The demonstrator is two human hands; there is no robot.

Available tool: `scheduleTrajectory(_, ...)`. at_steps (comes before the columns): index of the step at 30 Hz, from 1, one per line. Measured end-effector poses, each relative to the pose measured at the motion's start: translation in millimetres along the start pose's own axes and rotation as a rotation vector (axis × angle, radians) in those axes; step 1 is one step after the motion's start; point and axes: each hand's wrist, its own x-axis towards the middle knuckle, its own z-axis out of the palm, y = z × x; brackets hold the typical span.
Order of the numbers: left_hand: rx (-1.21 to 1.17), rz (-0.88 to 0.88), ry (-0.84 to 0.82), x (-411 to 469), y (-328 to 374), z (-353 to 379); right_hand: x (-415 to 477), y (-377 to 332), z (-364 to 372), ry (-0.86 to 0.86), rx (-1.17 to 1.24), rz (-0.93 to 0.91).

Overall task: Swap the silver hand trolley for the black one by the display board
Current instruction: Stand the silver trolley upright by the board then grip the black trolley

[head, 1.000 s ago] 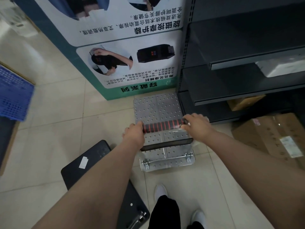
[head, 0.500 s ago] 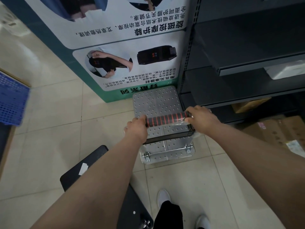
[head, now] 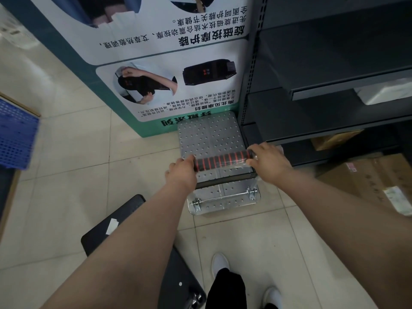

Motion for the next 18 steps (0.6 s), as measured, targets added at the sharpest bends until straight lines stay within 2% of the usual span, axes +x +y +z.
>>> scheduleTrajectory(5, -0.067, 0.017, 0.028, -19, -1, 3, -18, 6, 7, 0.006, 0.060, -0.034)
scheduleTrajectory(14, -0.034, 0.023, 0.146, -83, 24, -12, -77, 7, 0, 0.053, 0.020, -0.171)
scheduleTrajectory(18, 0.057, -0.012, 0.102, -128, 39, -12, -118, 10, -3, 0.037, -0.018, -0.251)
